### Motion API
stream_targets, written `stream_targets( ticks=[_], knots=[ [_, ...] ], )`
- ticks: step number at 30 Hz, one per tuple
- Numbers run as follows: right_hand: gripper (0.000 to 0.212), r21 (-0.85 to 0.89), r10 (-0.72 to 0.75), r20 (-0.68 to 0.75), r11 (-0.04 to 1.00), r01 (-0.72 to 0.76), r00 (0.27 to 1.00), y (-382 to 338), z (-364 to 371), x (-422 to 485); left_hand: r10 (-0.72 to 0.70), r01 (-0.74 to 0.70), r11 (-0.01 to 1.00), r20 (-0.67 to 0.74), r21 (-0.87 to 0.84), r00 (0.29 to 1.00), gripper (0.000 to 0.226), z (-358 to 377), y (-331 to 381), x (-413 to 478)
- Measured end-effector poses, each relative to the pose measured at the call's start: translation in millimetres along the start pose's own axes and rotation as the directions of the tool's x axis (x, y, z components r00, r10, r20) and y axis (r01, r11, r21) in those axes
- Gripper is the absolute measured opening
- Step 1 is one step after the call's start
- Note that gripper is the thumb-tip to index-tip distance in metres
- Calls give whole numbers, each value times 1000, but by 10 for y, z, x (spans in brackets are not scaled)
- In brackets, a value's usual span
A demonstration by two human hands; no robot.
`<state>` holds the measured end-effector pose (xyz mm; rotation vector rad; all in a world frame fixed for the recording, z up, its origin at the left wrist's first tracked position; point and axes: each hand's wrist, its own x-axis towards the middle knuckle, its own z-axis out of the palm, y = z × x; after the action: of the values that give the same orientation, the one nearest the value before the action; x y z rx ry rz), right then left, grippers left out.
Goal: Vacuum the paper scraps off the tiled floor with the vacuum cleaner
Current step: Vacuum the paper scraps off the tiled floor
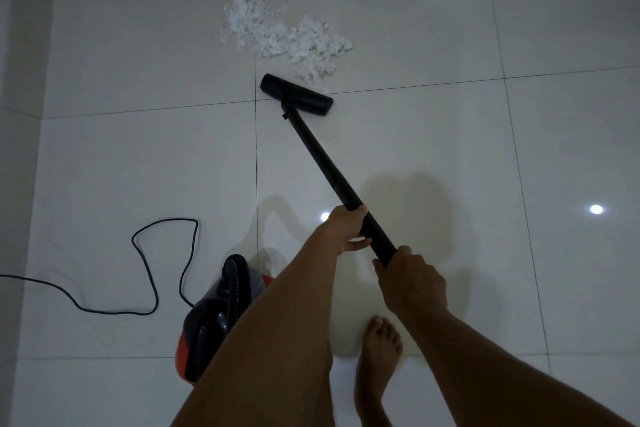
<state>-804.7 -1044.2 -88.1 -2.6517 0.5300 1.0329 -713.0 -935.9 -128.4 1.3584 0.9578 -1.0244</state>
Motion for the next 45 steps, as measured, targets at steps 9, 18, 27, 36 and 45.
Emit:
stream_targets(
  ticks=[9,18,27,36,45],
  knots=[
    [42,-28,-25,-34,999,24,999,103,-341,453,54,-57,991,32,121,998,20,297,381,118],
    [30,37,7,-104,999,-3,995,227,-272,455,35,-39,998,86,49,996,19,438,417,113],
    [41,627,-114,662,625,-464,741,421,-586,576,-2,3,1000,60,-14,998,29,187,421,46],
    [39,654,-58,486,686,-319,872,182,-429,411,70,-65,990,-38,126,997,17,127,333,4],
    [43,626,-45,454,727,-283,890,-110,-602,411,72,-67,988,-34,138,997,27,-30,554,-60]
  ],
)
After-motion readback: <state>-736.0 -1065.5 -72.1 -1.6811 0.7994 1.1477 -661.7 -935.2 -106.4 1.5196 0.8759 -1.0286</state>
